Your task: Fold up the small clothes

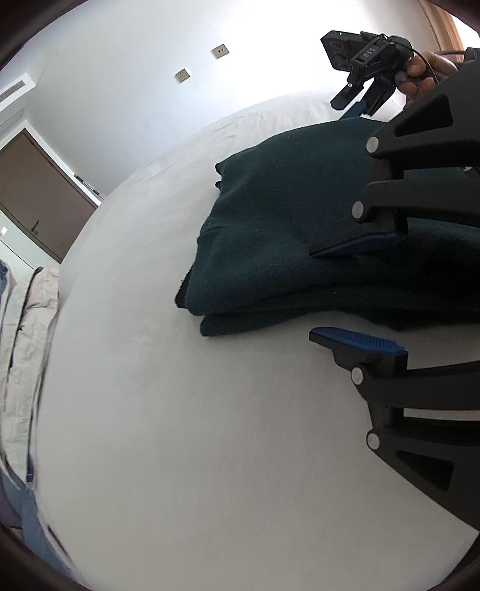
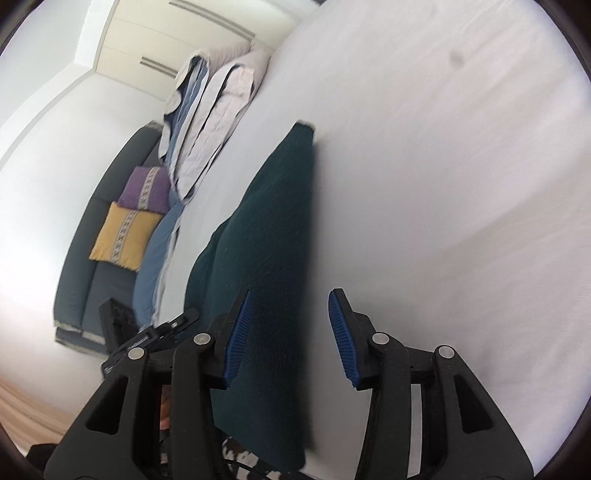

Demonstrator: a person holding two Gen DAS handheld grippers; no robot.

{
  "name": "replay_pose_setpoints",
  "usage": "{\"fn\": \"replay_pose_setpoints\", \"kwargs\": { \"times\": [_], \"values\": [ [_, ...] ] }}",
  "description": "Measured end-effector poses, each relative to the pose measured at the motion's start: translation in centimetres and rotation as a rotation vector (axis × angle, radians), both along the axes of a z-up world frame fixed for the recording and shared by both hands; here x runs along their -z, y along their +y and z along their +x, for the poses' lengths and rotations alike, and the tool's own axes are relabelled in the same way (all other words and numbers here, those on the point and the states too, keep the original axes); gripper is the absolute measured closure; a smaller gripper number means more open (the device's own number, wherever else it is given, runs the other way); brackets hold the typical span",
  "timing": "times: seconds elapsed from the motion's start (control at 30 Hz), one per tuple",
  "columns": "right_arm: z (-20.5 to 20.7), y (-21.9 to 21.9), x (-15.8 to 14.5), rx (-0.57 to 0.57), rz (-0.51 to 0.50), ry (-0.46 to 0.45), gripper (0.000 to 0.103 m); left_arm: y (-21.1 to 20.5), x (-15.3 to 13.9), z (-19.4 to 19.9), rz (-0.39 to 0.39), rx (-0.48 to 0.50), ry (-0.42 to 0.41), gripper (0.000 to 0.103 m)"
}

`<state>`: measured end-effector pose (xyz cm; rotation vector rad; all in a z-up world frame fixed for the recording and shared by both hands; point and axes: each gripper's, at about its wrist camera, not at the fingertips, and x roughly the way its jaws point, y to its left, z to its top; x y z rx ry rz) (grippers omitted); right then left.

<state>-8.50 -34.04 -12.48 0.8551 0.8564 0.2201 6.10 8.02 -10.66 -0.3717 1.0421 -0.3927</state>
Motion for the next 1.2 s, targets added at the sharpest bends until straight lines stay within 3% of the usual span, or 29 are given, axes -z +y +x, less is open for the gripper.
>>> {"fn": "replay_pose_setpoints", "kwargs": {
  "times": [0.1, 0.17, 0.27, 0.33, 0.43, 0.5, 0.6, 0.67, 0.77, 0.83, 0.97, 1.2],
  "values": [
    [-1.9, 0.2, -2.5, 0.032, -0.123, -0.038, 0.061, -0.9, -3.1, -2.1, 0.130, -0.039, -0.131, 0.059],
    [-2.8, 1.7, -4.6, 0.029, -0.232, -0.071, 0.060, -1.1, -5.1, -3.7, 0.207, -0.066, -0.222, 0.039],
    [-3.7, 4.3, -8.0, 0.026, -0.379, -0.134, 0.050, -1.2, -8.3, -6.8, 0.279, -0.131, -0.388, 0.009],
    [-4.3, 5.6, -10.1, 0.028, -0.445, -0.171, 0.050, -1.7, -10.3, -8.6, 0.316, -0.164, -0.488, 0.000],
    [-5.2, 7.7, -13.1, 0.046, -0.519, -0.221, 0.042, -2.7, -13.0, -10.6, 0.380, -0.188, -0.600, 0.000],
    [-5.7, 9.0, -14.7, 0.076, -0.563, -0.260, 0.021, -3.6, -14.3, -11.7, 0.438, -0.209, -0.662, 0.000],
    [-7.3, 11.0, -17.4, 0.125, -0.656, -0.336, 0.007, -4.2, -16.0, -13.2, 0.509, -0.254, -0.720, 0.000],
    [-8.4, 12.1, -19.2, 0.155, -0.720, -0.386, 0.000, -4.2, -17.1, -14.1, 0.499, -0.291, -0.755, 0.000],
    [-10.4, 13.5, -21.6, 0.184, -0.773, -0.477, 0.000, -3.8, -18.3, -15.7, 0.452, -0.317, -0.822, 0.000],
    [-11.4, 14.1, -22.9, 0.194, -0.788, -0.488, 0.000, -3.9, -18.7, -16.2, 0.450, -0.322, -0.798, 0.000],
    [-12.6, 15.0, -24.2, 0.186, -0.803, -0.497, 0.000, -5.3, -17.3, -13.8, 0.497, -0.189, -0.608, 0.000],
    [-11.4, 15.1, -22.1, 0.126, -0.795, -0.329, 0.000, -6.1, -13.1, -12.1, 0.497, -0.168, -0.439, 0.000]
  ]
}}
